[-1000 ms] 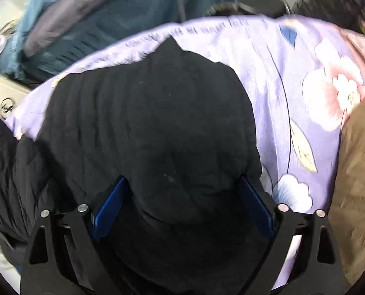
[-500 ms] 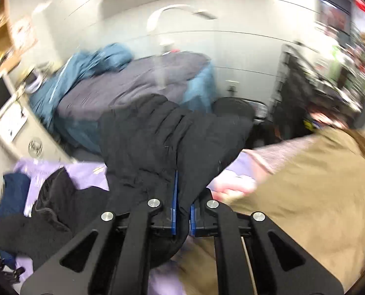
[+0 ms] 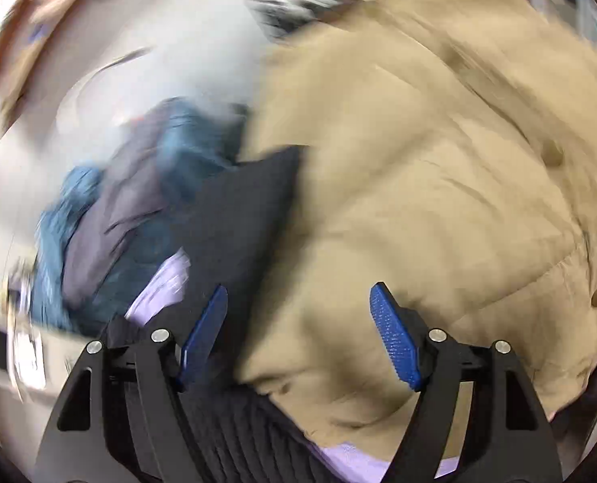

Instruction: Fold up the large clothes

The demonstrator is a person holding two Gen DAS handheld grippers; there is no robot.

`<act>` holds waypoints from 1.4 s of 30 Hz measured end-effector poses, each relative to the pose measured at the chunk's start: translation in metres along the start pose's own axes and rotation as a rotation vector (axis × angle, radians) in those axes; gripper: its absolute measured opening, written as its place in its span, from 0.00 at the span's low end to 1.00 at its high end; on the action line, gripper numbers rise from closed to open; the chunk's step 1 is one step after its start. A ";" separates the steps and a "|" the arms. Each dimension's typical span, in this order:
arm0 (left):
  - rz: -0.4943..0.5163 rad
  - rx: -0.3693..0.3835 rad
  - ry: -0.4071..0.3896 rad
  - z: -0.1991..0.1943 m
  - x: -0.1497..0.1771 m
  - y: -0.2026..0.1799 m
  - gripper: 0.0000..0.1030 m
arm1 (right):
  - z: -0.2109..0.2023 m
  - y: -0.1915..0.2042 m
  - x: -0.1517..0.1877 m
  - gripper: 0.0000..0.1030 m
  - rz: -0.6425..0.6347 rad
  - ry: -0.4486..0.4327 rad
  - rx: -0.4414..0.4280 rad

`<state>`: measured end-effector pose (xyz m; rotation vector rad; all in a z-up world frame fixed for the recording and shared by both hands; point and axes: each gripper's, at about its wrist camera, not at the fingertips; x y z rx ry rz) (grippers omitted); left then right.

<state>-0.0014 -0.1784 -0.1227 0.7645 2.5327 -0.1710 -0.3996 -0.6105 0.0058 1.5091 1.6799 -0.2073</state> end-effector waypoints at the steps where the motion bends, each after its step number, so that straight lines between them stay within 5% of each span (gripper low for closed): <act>1: -0.008 -0.030 0.006 0.000 0.006 0.011 0.81 | -0.007 0.027 0.007 0.72 -0.120 -0.013 -0.033; 5: -0.058 -0.069 0.036 0.006 0.009 0.040 0.81 | 0.011 0.154 0.074 0.82 -0.615 0.070 -0.217; 9: -0.062 -0.048 0.014 0.000 0.000 0.035 0.81 | 0.054 0.231 0.142 0.82 -1.013 0.072 -0.160; 12: -0.067 -0.025 -0.004 -0.010 -0.004 0.025 0.81 | 0.106 0.229 0.155 0.82 -1.118 0.102 -0.081; 14: -0.071 -0.021 -0.009 -0.015 -0.002 0.020 0.81 | 0.118 0.216 0.154 0.82 -1.105 0.129 -0.024; 17: -0.063 -0.033 0.000 -0.015 0.010 0.019 0.81 | 0.135 0.174 0.106 0.80 -1.053 0.106 0.149; 23: -0.072 -0.076 0.072 0.005 0.034 0.030 0.81 | 0.068 0.054 -0.002 0.78 -0.759 -0.046 0.336; 27: -0.058 -0.073 0.098 0.017 0.040 0.022 0.81 | 0.068 -0.022 -0.010 0.78 -0.525 0.085 0.335; 35: 0.051 -0.062 0.056 0.014 0.026 -0.006 0.81 | 0.017 -0.010 -0.015 0.80 -0.440 -0.086 0.190; 42: -0.024 -0.059 0.013 -0.010 0.016 0.000 0.81 | -0.024 -0.072 -0.056 0.80 -0.075 -0.226 0.256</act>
Point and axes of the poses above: each gripper's, at about its wrist camera, not at the fingertips, and z roughly the way its jaws point, y to its left, x to its underside, and after that the axes turned 14 degrees about -y, right-handed
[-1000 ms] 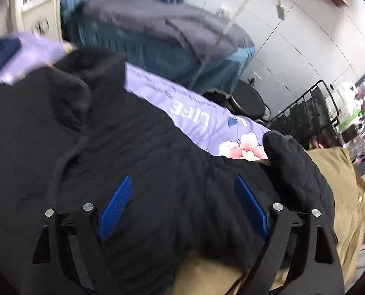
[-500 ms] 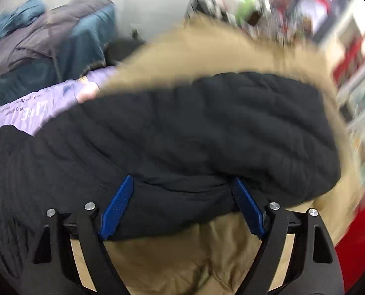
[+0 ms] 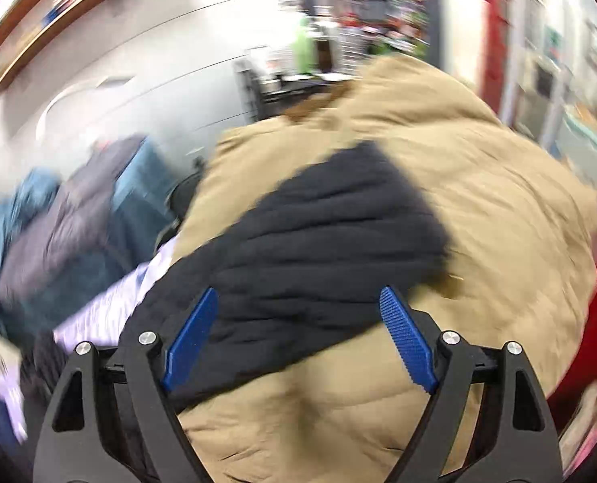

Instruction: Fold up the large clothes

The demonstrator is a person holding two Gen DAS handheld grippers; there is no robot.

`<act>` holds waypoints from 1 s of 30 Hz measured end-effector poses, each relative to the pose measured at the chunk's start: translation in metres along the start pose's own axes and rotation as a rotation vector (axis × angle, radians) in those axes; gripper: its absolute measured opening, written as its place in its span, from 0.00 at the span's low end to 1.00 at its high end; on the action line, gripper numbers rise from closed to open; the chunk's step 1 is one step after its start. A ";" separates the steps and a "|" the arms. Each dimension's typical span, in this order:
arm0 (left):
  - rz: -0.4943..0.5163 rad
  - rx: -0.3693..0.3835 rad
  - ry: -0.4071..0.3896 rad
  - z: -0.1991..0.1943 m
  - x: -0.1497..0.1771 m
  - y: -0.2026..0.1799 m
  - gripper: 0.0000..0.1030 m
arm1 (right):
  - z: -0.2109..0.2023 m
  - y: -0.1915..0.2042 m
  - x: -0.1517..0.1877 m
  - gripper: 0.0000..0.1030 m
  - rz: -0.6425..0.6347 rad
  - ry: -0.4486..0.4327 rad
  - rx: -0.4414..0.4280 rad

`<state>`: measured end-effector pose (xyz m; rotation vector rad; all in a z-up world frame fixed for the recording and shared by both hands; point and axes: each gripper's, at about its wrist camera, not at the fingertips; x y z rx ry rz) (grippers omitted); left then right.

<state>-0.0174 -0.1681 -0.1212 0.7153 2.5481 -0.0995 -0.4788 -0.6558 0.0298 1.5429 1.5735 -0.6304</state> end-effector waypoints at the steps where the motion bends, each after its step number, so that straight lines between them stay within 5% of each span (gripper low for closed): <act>1: -0.007 -0.002 -0.003 -0.002 0.000 0.001 0.82 | 0.003 -0.014 -0.002 0.80 0.055 0.014 0.024; 6: 0.022 -0.037 -0.011 -0.008 0.014 -0.001 0.82 | 0.017 -0.060 0.002 0.79 0.264 0.052 0.030; 12: 0.070 -0.002 0.003 -0.007 0.022 -0.018 0.82 | 0.026 -0.059 -0.003 0.68 0.309 0.048 -0.025; 18: 0.167 0.021 -0.023 -0.017 0.022 -0.047 0.82 | 0.045 -0.062 0.003 0.47 0.366 0.058 -0.055; 21: 0.239 0.013 -0.045 -0.022 0.024 -0.057 0.82 | 0.053 -0.066 0.010 0.28 0.416 0.079 -0.072; 23: 0.262 0.013 -0.048 -0.023 0.026 -0.060 0.83 | 0.050 -0.062 0.007 0.14 0.403 0.069 -0.091; 30: 0.223 0.011 -0.045 -0.024 0.028 -0.046 0.83 | 0.001 0.007 -0.025 0.07 0.246 -0.028 -0.266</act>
Point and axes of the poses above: each gripper's, at about its wrist camera, not at the fingertips, and z roughly the way its jaws point, y to its left, x to its underside, and after that the axes turned 14 degrees about -y, right-handed
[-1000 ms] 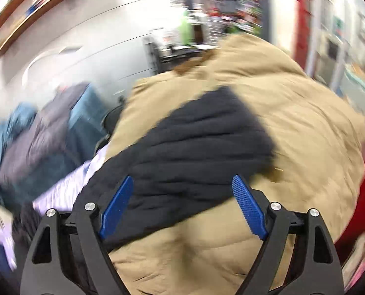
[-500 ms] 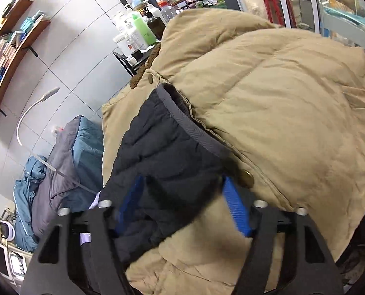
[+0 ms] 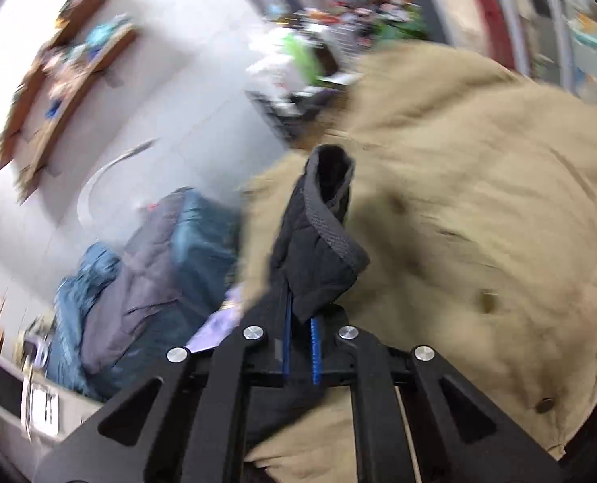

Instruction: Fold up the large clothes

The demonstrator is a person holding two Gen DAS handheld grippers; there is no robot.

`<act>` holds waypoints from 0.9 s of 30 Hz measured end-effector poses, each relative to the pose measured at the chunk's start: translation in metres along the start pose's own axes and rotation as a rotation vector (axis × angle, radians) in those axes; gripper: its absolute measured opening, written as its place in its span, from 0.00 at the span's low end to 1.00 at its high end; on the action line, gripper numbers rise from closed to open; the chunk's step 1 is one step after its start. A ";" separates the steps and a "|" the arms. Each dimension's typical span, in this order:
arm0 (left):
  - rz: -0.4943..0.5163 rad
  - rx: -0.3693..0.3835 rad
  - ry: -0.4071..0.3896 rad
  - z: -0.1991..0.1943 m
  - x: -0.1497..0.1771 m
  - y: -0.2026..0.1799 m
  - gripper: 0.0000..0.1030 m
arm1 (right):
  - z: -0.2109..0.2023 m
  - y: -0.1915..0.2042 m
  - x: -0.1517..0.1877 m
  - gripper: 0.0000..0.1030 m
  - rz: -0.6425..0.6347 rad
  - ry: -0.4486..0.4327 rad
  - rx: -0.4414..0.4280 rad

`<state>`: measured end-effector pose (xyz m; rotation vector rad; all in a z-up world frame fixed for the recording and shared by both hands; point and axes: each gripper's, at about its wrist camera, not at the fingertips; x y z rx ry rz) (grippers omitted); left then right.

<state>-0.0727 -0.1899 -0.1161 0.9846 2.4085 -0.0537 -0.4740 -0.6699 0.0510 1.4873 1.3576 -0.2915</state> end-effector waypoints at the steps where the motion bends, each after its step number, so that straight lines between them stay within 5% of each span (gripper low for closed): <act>1: -0.007 -0.006 -0.004 0.000 0.000 0.004 0.83 | -0.004 0.026 0.001 0.06 -0.051 0.003 -0.052; 7: -0.074 -0.049 -0.015 -0.001 -0.001 0.036 0.83 | -0.028 0.193 0.065 0.06 -0.394 0.076 -0.391; 14: -0.176 -0.121 -0.027 -0.011 0.012 0.088 0.83 | -0.046 0.340 0.225 0.06 -0.616 0.268 -0.690; 22: -0.263 -0.176 0.006 -0.015 0.044 0.122 0.83 | -0.060 0.414 0.396 0.06 -0.767 0.495 -0.796; 27: -0.295 -0.184 0.029 -0.015 0.060 0.132 0.83 | -0.042 0.414 0.473 0.06 -0.807 0.615 -0.716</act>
Point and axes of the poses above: each gripper's, at about its wrist camera, not at the fingertips, and z roughly the way its jaws point, y to its left, x to its underside, and after that the axes turned 14 degrees about -y, right-handed
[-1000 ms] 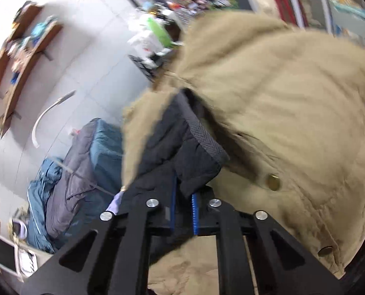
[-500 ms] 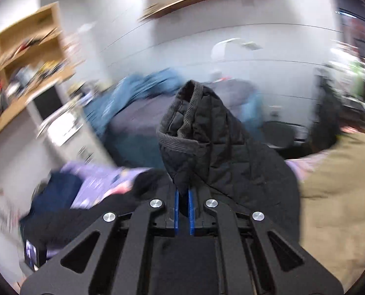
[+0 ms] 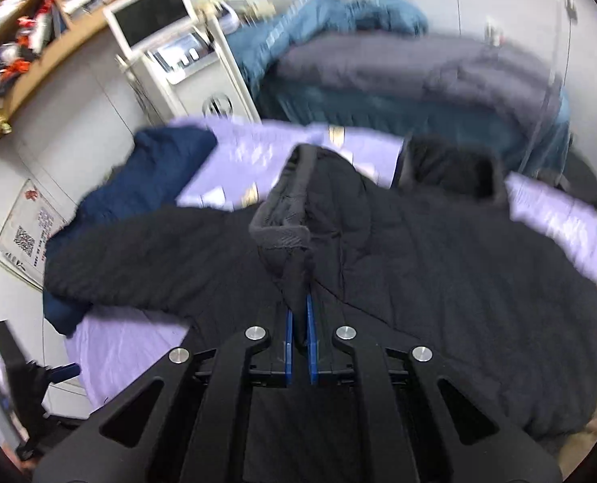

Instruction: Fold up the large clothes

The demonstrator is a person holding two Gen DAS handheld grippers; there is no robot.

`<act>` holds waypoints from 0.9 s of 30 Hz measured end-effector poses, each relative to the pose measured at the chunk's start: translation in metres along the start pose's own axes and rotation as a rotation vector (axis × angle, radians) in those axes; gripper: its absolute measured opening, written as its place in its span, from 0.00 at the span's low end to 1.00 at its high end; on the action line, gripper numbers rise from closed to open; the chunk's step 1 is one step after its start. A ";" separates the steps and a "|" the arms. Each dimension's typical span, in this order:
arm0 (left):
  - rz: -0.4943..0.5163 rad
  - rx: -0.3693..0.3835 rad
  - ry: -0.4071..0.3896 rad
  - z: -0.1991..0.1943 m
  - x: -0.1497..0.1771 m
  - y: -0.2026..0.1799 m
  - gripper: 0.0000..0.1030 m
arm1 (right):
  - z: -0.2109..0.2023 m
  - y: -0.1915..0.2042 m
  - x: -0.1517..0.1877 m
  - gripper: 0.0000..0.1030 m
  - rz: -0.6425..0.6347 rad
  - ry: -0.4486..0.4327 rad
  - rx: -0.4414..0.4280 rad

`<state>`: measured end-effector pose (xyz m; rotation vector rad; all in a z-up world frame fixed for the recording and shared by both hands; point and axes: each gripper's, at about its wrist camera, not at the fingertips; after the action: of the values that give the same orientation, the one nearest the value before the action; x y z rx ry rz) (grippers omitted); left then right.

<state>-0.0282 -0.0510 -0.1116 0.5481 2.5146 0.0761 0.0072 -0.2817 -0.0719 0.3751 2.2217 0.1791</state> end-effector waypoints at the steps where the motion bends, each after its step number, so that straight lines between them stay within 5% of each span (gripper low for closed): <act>1: 0.000 0.001 0.001 0.000 0.001 0.001 0.83 | 0.014 0.001 0.009 0.06 -0.003 0.032 0.012; 9: 0.022 0.010 -0.010 0.004 -0.006 -0.004 0.83 | 0.060 0.008 0.068 0.14 -0.151 0.236 0.028; 12: 0.027 0.027 -0.010 0.008 -0.013 -0.013 0.83 | 0.053 -0.003 0.074 0.29 -0.084 0.264 0.001; 14: 0.030 0.051 -0.022 0.009 -0.023 -0.023 0.83 | 0.043 -0.010 0.067 0.55 0.020 0.261 -0.063; 16: 0.042 0.065 -0.040 0.009 -0.034 -0.034 0.83 | 0.024 -0.013 0.057 0.67 0.055 0.232 -0.098; 20: 0.076 0.129 -0.090 0.006 -0.061 -0.071 0.83 | -0.031 -0.034 0.037 0.70 0.104 0.097 -0.096; 27: 0.150 0.283 -0.174 0.011 -0.107 -0.163 0.86 | -0.077 -0.138 0.026 0.74 0.071 -0.014 0.364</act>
<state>-0.0006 -0.2437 -0.0930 0.8202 2.3248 -0.2642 -0.0968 -0.4030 -0.0783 0.6504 2.2269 -0.1939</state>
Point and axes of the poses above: each gripper's, at about its wrist camera, not at the fingertips, and z roughly the way its jaws point, y to its left, x to its underside, and after that the axes turned 14 degrees about -y, right-handed
